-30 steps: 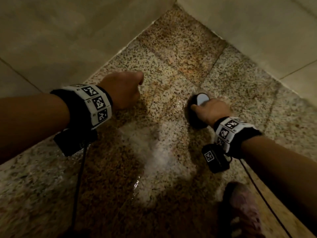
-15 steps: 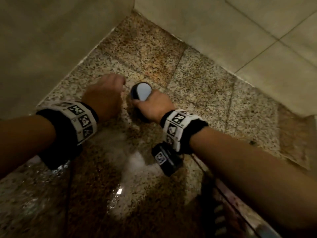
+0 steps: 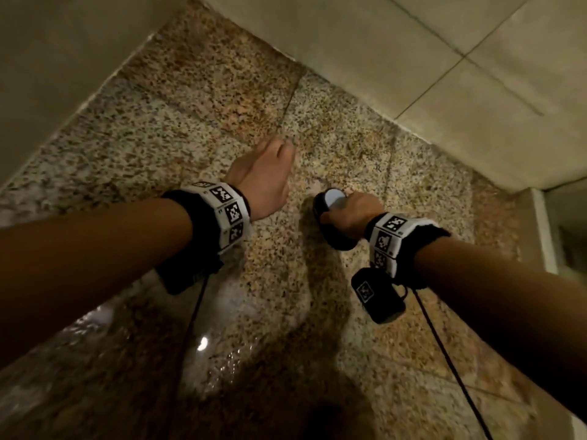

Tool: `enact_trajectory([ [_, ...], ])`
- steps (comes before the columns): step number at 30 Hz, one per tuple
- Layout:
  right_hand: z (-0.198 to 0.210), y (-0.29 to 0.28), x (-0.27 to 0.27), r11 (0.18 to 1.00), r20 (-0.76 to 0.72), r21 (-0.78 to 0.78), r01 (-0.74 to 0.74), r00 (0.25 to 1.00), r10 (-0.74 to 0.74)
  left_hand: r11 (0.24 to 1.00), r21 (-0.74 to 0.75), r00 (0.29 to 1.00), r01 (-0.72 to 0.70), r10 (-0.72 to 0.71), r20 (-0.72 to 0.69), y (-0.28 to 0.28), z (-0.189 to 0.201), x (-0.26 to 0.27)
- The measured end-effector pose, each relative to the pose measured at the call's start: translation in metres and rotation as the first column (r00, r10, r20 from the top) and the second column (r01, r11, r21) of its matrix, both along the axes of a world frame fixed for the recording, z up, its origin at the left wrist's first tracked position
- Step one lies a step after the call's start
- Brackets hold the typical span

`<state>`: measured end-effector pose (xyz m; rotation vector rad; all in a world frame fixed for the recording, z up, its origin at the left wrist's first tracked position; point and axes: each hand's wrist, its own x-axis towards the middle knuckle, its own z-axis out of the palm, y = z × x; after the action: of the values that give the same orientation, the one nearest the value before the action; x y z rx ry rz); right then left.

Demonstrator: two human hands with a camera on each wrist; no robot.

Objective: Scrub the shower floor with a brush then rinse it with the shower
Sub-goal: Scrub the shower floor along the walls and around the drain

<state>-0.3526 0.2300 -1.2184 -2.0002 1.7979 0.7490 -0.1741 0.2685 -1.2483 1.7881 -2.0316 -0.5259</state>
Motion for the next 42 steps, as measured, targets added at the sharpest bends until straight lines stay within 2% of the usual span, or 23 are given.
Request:
enact_trajectory([
  [2,-0.008,-0.006,-0.021,0.997,0.048,-0.025,0.08,0.996,-0.078,0.999,0.03,0.999,0.028,-0.029,0.029,-0.001,-0.008,-0.005],
  [5,-0.019,-0.027,-0.047,0.969,0.068,-0.021,0.245,0.968,-0.243,1.0,-0.021,0.997,0.015,-0.013,0.082,-0.006,-0.01,-0.011],
  [9,-0.043,-0.031,-0.065,0.924,0.227,-0.087,0.372,0.911,-0.345,0.995,-0.089,0.996,-0.045,0.052,0.073,-0.01,-0.015,-0.019],
  [12,-0.064,-0.017,-0.052,0.886,0.339,-0.088,0.456,0.85,-0.404,0.991,0.067,0.989,-0.112,0.105,0.104,-0.007,-0.02,-0.027],
  [14,-0.07,-0.016,-0.04,0.865,0.386,-0.107,0.49,0.823,-0.418,0.983,0.159,0.989,-0.087,0.066,0.13,-0.005,-0.023,-0.032],
  [17,-0.076,-0.021,-0.042,0.863,0.401,-0.12,0.491,0.819,-0.41,0.978,0.207,0.994,-0.039,0.018,0.106,-0.004,-0.027,-0.044],
  [20,-0.077,-0.01,-0.043,0.894,0.348,-0.132,0.427,0.865,-0.362,0.981,0.188,0.996,-0.044,0.029,0.083,-0.008,-0.024,-0.057],
  [22,-0.076,0.005,-0.03,0.936,0.324,-0.136,0.324,0.907,-0.267,0.987,0.123,0.993,-0.107,0.101,0.057,-0.014,-0.018,-0.061],
  [23,-0.078,0.016,-0.016,0.952,0.362,-0.132,0.278,0.907,-0.215,0.984,0.096,0.988,-0.15,0.147,0.038,-0.018,-0.013,-0.061],
  [24,-0.074,0.028,-0.002,0.971,0.41,-0.128,0.2,0.902,-0.132,0.979,0.08,0.982,-0.188,0.186,0.029,-0.02,-0.008,-0.061],
  [25,-0.074,0.039,0.014,0.991,0.444,-0.118,0.058,0.896,0.0,0.973,0.074,0.976,-0.219,0.218,0.024,-0.022,-0.003,-0.059],
  [27,-0.065,0.054,0.039,0.971,0.48,-0.038,-0.237,0.848,0.226,0.967,0.049,0.969,-0.248,0.249,-0.001,-0.022,0.004,-0.054],
  [28,-0.06,0.055,0.046,0.954,0.506,0.007,-0.301,0.824,0.256,0.966,0.032,0.966,-0.257,0.257,-0.011,-0.019,0.006,-0.048],
  [29,-0.057,0.05,0.045,0.952,0.546,0.021,-0.306,0.801,0.245,0.965,0.013,0.965,-0.262,0.263,-0.01,-0.016,0.008,-0.041],
  [30,-0.054,0.043,0.038,0.976,0.597,0.024,-0.216,0.787,0.159,0.965,0.001,0.965,-0.261,0.261,0.001,-0.012,0.009,-0.033],
  [32,-0.049,0.022,0.011,0.99,0.616,0.026,0.135,0.778,-0.123,0.969,0.008,0.968,-0.249,0.249,0.03,-0.003,0.009,-0.015],
  [33,-0.052,0.009,-0.003,0.955,0.597,-0.005,0.297,0.767,-0.235,0.967,0.025,0.967,-0.254,0.253,0.039,0.001,0.008,-0.005],
  [35,-0.053,-0.014,-0.039,0.874,0.536,-0.107,0.474,0.768,-0.351,0.959,0.064,0.961,-0.276,0.274,0.041,0.008,0.005,0.007],
  [38,-0.064,-0.033,-0.061,0.839,0.481,-0.136,0.527,0.776,-0.409,0.938,0.111,0.944,-0.327,0.33,-0.004,0.016,-0.001,0.016],
  [40,-0.074,-0.035,-0.05,0.849,0.488,-0.164,0.502,0.789,-0.373,0.938,0.094,0.94,-0.333,0.338,-0.043,0.02,-0.006,0.016],
  [42,-0.08,-0.027,-0.023,0.886,0.505,-0.186,0.425,0.814,-0.285,0.949,0.013,0.946,-0.316,0.317,-0.066,0.024,-0.011,0.016],
])
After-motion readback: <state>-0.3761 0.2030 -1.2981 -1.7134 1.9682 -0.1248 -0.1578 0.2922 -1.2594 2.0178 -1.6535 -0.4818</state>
